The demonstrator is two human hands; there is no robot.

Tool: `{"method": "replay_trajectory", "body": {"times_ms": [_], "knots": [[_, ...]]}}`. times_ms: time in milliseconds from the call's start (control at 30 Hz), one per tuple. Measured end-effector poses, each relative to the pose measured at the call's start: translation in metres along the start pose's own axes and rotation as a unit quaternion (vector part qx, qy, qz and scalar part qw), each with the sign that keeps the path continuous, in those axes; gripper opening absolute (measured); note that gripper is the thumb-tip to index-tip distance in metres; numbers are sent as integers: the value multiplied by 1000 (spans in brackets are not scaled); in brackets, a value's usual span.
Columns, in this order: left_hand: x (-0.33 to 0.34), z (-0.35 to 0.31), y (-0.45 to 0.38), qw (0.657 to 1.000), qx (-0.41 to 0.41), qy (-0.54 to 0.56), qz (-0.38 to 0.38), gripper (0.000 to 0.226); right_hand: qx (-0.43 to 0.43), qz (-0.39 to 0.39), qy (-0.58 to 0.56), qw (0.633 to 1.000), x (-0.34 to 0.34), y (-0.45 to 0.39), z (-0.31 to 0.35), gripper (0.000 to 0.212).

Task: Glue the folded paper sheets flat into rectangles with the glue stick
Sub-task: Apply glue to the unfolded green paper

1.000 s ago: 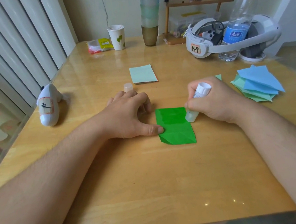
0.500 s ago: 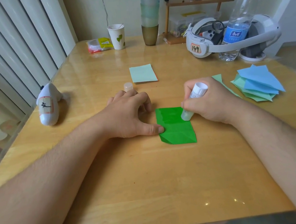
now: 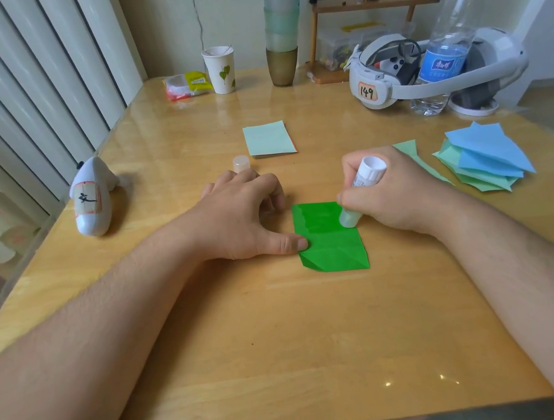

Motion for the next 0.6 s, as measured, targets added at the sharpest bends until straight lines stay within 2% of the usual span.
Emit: {"method": "replay_trajectory", "body": {"times_ms": [133,400,500,600], "knots": [[0,-1,0,1000,0,1,1,74,-11,23,-20,999,3,2,4,22],[0,-2,1,1000,-1,0,6,73,30,-118,51,991,-12,-8,-7,19],[0,-2,1,1000,1,-3,16,71,26,-165,13,986,-16,-7,-2,20],[0,-1,2,1000,-1,-2,19,71,5,-148,-39,988,-4,-8,11,24]]}}
Point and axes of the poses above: each hand's wrist, its own y-axis away from the middle knuckle, its own x-axis out of the palm, z = x × y, the point moved 8 cm from there along -y, towards the middle knuckle, and after that the axes turned 14 degrees about -x, right-handed, at the moved point
